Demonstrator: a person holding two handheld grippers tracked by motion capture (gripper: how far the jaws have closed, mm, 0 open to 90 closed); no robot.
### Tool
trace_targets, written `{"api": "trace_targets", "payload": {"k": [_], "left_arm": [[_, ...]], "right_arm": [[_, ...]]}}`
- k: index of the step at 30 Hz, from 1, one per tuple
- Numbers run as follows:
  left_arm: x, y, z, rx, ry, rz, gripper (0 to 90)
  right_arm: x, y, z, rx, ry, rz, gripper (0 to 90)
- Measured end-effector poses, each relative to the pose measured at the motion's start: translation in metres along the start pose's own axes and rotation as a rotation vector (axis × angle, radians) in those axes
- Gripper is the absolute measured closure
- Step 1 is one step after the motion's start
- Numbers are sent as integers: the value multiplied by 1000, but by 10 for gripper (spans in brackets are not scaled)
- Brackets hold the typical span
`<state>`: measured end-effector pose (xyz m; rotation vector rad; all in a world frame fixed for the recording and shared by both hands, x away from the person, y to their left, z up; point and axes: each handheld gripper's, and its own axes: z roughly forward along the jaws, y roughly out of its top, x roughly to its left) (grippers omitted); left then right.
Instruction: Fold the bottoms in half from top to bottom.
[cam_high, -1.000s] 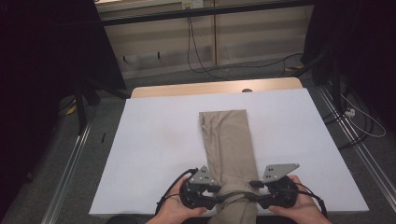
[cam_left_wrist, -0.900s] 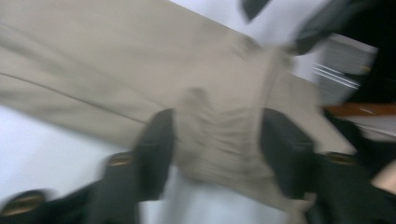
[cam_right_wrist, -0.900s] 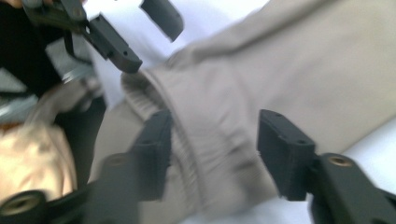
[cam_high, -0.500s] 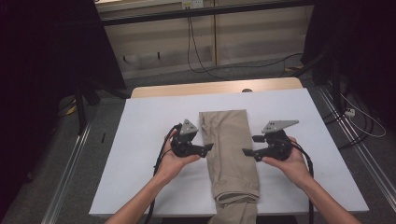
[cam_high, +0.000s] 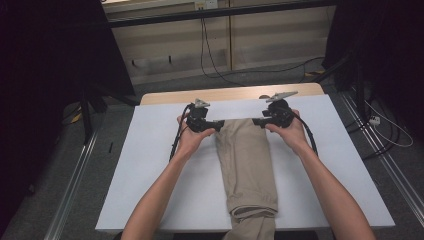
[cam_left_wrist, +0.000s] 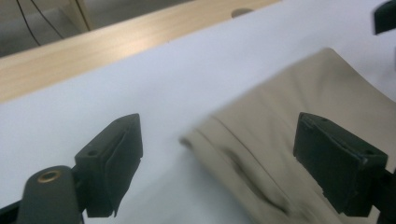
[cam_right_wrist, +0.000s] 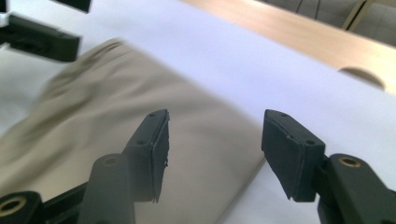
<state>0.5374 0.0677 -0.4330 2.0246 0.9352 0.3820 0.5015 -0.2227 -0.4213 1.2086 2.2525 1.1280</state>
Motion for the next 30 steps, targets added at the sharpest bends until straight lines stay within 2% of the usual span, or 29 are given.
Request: {"api": "trace_targets", "payload": {"k": [2,4,5,7,9,11,13,16,17,18,19,20,21,22,23,24,26,27,28,30], "left_arm": [[6,0,11,9,14,-18,170],[9,-3,20,44,6,-22,167],[10,-5,25,54,16,-26,167],[11,-7,31,72,3,-39,168],[12,-8,36,96,23,-35,172],[14,-9,37,99,-2,-67,174],[14,-9,37,100,-5,-66,171],[8,-9,37,102,-55,-50,221],[6,-10,37,102,-60,-50,224],[2,-10,37,104,-51,-32,224],[-1,-9,37,129,-25,10,238],[-4,-7,35,137,-48,9,299],[-7,-7,33,136,-102,13,465],[-11,-8,32,138,-105,24,632],[-14,-8,31,140,-126,4,674],[-15,-9,30,144,-130,-3,786],[-12,-10,26,133,-135,-41,818],[-8,-11,22,111,-145,-69,827],[-5,-11,18,96,-155,-93,831],[4,-7,7,55,-176,-127,834]], "right_arm": [[-14,6,15,31,-20,27,433],[-23,5,27,33,-22,71,442],[-25,4,31,46,-22,69,437],[-27,1,42,84,-51,57,420],[-32,-3,49,76,-29,103,413],[-33,-7,54,78,-22,122,401],[-33,-8,54,70,-17,126,398],[-29,-7,52,96,33,84,456],[-25,-7,51,106,31,62,465],[-23,-7,51,112,28,42,476],[-22,-6,51,125,30,43,533],[-21,-5,50,134,40,52,601],[-21,-5,49,141,55,48,678],[-19,-5,49,148,80,48,802],[-18,-5,49,155,112,56,832],[-15,-4,48,164,102,50,842],[-14,-3,46,171,96,59,854],[-14,-3,44,165,93,75,858],[-15,-2,39,132,109,106,861],[-16,1,29,76,116,129,864]]}}
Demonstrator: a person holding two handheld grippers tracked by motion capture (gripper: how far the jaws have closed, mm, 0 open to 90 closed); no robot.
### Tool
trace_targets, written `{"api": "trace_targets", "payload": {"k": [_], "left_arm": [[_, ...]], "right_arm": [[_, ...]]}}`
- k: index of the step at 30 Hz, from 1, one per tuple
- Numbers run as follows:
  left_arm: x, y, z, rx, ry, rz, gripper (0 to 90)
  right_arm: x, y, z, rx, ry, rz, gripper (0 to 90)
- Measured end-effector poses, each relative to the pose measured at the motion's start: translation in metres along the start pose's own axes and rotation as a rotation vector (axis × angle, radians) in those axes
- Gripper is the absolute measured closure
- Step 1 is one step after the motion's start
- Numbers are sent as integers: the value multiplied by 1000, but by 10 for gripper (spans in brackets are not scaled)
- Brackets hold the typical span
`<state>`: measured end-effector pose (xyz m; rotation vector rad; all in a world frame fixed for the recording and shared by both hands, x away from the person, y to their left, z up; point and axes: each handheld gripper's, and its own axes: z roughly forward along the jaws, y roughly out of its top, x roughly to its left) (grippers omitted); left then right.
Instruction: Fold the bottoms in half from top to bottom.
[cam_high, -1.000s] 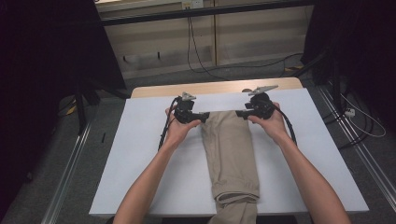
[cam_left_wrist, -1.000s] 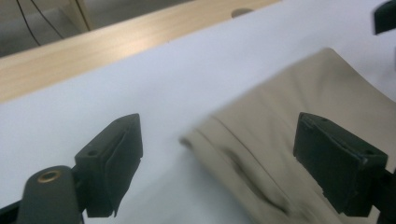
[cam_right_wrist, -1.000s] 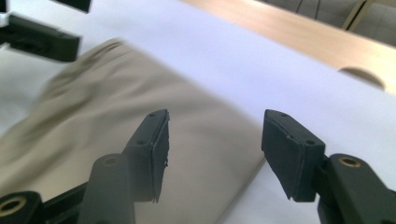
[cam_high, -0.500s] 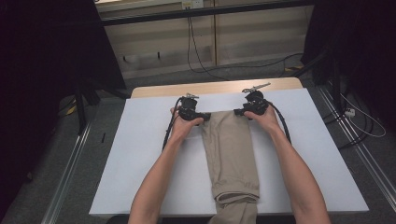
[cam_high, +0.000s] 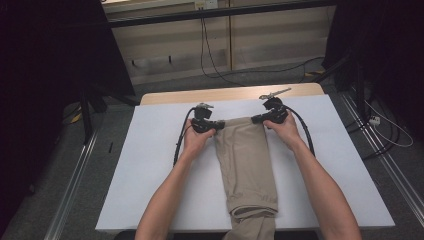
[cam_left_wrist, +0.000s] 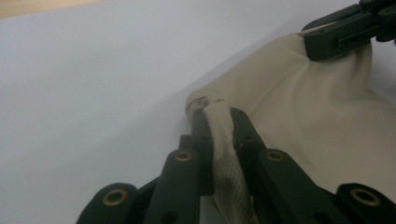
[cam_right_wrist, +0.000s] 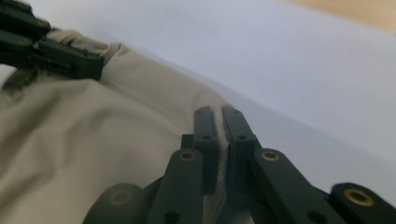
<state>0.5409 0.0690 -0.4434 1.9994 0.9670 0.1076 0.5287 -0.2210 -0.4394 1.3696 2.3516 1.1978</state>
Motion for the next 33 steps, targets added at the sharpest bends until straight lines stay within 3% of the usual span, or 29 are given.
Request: {"api": "trace_targets", "payload": {"k": [4,12,20,25,26,27,28,29,31,32,33], "left_arm": [[6,21,-26,-106,-1,-30,838],[6,69,-59,-187,78,7,841],[6,104,-60,-204,112,51,840],[11,118,-53,-224,113,30,834],[13,117,-49,-223,131,18,821],[14,115,-45,-216,182,6,754],[17,111,-41,-197,217,2,608],[19,106,-38,-172,226,-1,518],[24,95,-35,-140,238,-15,435],[25,90,-35,-129,246,-14,355],[26,85,-36,-116,244,3,331]], "right_arm": [[8,21,-27,-123,11,5,868],[26,70,-49,-225,-32,-22,869],[23,102,-59,-246,-77,-27,868],[17,116,-61,-269,-121,-30,862],[16,117,-59,-270,-136,-29,840],[14,118,-57,-270,-164,-24,750],[12,118,-56,-271,-222,-9,573],[8,117,-55,-270,-262,19,470],[2,112,-54,-240,-277,53,431],[2,109,-53,-230,-279,53,402],[2,105,-52,-218,-275,39,399]]}}
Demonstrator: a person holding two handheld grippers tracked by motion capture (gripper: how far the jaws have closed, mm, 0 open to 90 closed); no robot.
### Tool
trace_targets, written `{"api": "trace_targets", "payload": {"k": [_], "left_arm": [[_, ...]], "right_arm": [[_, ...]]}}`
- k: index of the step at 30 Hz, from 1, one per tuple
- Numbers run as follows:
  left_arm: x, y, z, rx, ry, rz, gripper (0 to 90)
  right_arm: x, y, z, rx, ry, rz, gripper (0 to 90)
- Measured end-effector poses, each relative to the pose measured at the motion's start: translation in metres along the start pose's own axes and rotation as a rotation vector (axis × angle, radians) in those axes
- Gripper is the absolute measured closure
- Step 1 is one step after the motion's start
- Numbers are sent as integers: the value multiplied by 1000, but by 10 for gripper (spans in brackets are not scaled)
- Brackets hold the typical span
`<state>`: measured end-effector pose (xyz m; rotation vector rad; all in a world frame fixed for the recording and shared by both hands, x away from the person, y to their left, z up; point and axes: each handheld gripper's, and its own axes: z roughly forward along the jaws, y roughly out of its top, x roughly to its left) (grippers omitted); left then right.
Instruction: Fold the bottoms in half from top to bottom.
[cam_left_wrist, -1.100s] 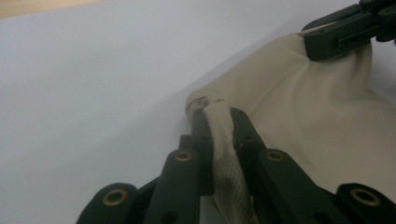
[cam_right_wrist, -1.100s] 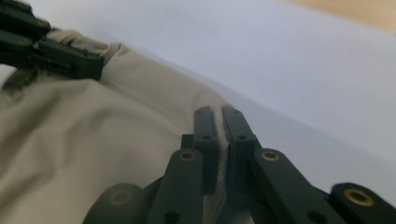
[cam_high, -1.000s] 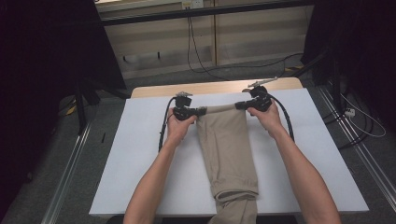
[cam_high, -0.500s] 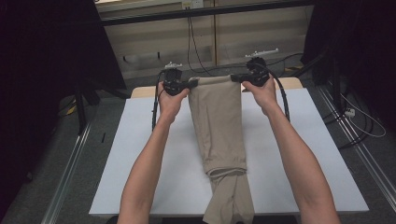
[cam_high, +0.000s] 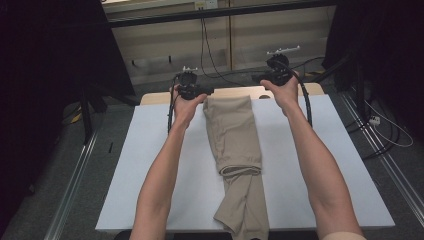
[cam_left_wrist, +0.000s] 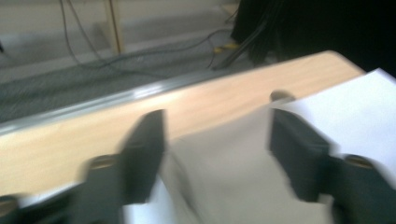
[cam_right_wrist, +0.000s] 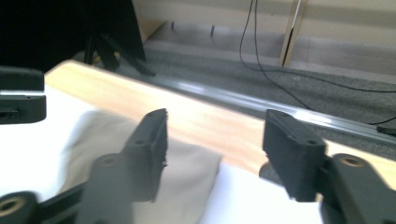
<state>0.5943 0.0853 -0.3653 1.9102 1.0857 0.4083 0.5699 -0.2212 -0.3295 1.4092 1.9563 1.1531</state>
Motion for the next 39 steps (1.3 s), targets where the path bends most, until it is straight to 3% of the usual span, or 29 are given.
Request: {"api": "trace_targets", "payload": {"k": [2,4,7,10,12,14,19,23,25,27,29,32,34,36,39], "left_arm": [[1,-8,-5,5,8,9,286],[-1,-16,-12,2,-9,4,231],[-8,-30,-24,-10,-14,35,188],[-16,-46,-39,-47,-36,19,148],[-25,-60,-49,-56,-46,40,138],[-33,-74,-58,-42,-60,71,135],[-47,-108,-83,-17,-91,110,130],[-57,-130,-109,41,-82,111,129],[-63,-146,-125,38,-84,110,129],[-69,-161,-138,47,-114,107,129],[-77,-173,-150,55,-120,115,129],[-84,-188,-160,58,-133,146,135],[-87,-192,-159,60,-141,140,139],[-88,-191,-156,61,-145,131,139],[-89,-191,-154,67,-157,135,141]], "right_arm": [[3,-8,-2,14,22,-17,379],[9,-17,-7,18,69,-24,374],[25,-31,-17,14,110,-56,380],[44,-44,-32,2,167,-90,407],[55,-55,-42,-1,221,-98,417],[67,-70,-50,13,231,-139,447],[98,-124,-73,71,314,-197,502],[125,-165,-93,109,387,-238,600],[143,-184,-105,142,443,-275,659],[157,-198,-112,163,488,-300,683],[177,-210,-118,179,530,-354,729],[196,-219,-115,207,585,-370,712],[209,-225,-110,231,597,-420,654],[217,-230,-105,246,619,-438,623],[226,-238,-103,260,582,-534,626]]}}
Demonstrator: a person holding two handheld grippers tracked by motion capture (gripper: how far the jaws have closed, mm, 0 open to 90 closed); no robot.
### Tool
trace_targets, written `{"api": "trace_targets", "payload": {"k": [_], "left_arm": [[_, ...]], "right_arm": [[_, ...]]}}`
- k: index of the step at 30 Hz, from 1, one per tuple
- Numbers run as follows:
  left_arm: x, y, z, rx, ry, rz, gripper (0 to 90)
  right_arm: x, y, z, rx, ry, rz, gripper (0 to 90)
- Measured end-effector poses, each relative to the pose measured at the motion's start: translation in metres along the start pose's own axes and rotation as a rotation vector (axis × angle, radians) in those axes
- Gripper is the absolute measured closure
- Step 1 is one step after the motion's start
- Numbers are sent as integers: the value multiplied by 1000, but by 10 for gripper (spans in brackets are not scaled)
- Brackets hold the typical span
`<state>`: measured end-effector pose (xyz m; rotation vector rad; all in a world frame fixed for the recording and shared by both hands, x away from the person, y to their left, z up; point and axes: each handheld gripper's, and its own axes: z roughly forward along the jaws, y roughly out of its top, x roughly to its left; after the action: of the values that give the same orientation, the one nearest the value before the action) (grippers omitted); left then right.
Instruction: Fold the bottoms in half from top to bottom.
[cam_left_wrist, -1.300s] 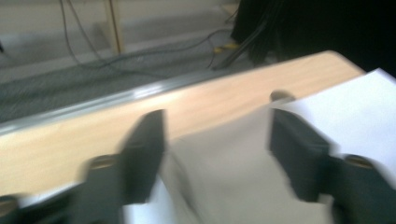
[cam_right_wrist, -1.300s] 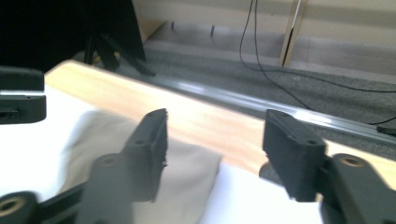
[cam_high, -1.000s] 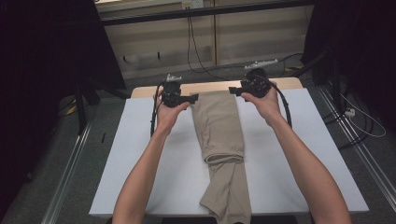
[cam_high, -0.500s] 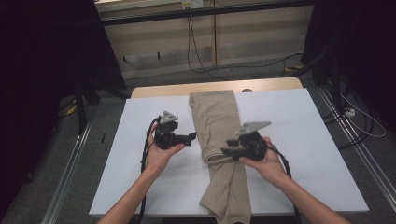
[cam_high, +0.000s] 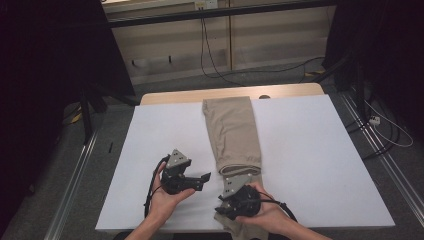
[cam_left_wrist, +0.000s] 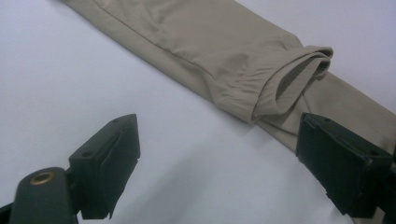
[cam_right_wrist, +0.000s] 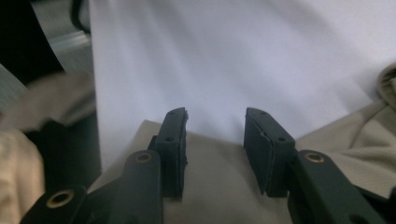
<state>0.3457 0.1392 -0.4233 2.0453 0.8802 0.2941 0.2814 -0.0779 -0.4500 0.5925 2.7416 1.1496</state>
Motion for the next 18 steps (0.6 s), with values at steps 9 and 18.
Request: {"api": "trace_targets", "payload": {"k": [9,18], "left_arm": [[3,-3,1,7,7,-40,145],[-29,-4,13,99,-114,60,320]], "right_arm": [[-4,-3,-24,-85,12,92,900],[-5,-28,-72,-150,-30,151,900]]}}
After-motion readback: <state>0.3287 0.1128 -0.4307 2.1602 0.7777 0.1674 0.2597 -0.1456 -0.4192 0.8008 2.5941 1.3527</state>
